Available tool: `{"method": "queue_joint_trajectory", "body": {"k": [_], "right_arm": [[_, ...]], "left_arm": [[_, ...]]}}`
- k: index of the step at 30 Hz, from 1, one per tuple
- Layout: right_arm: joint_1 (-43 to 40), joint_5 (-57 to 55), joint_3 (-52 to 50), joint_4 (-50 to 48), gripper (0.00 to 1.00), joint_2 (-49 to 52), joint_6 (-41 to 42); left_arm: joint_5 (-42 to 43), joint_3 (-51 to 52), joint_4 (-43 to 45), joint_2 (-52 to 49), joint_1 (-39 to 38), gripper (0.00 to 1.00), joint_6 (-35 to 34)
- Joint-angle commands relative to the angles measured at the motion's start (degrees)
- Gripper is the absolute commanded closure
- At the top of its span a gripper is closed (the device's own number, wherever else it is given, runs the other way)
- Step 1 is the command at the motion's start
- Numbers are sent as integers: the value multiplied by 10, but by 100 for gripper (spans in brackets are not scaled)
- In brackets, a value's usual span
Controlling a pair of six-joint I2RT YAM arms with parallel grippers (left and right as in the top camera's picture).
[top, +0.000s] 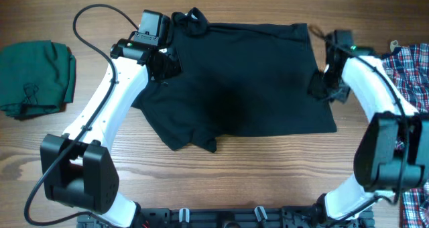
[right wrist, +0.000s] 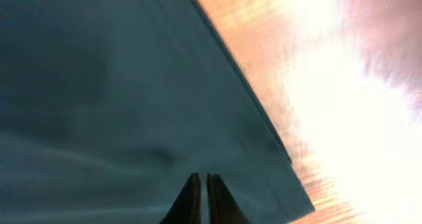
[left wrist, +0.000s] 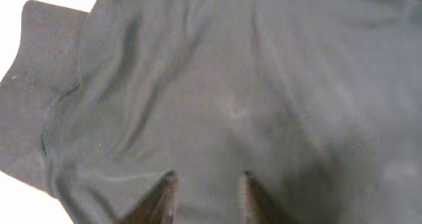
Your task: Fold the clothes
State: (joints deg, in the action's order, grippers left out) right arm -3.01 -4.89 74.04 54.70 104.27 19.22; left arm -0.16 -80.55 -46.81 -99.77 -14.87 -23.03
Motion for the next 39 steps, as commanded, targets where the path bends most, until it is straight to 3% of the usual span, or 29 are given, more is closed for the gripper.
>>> {"method": "queue_joint_trajectory", "body": {"k": [1,2,3,4,5,9,14,18,20,24,26,29,32,37,39], "right_arm": [[-2,75,42,-31,87,-19,-74],[-2,99,42,-60,81,-18,-93],[-2,119,42,-81,78,-18,-110],[-2,138,42,-106,78,-18,-135],[-2,142,42,-128,79,-18,-148],[4,153,42,-208,96,-16,-154],[40,149,42,-340,96,-16,-161],[60,118,42,-403,96,6,-151],[72,118,42,-417,96,34,-151],[91,123,42,-405,96,78,-135],[103,122,42,-386,96,78,-130],[107,122,43,-364,96,78,-107],[108,122,43,-318,96,78,-100],[109,122,43,-272,96,78,-101],[109,122,43,-261,96,78,-102]], "left_arm": [[-8,0,36,-5,5,41,3],[-8,0,42,-5,5,39,3],[-8,0,47,-5,5,14,3],[-8,0,53,-5,5,4,3],[-8,0,62,-5,5,1,3],[-8,0,107,-5,5,0,3],[-10,0,197,-9,5,0,3],[-10,0,212,-40,5,1,2],[-1,0,223,-76,5,18,2],[113,-12,255,-93,5,51,31],[108,-55,209,-95,5,53,52],[71,-199,103,-126,5,55,79],[41,-355,13,-218,6,56,89],[24,-402,33,-301,10,56,89],[16,-402,63,-315,11,50,89]]}}
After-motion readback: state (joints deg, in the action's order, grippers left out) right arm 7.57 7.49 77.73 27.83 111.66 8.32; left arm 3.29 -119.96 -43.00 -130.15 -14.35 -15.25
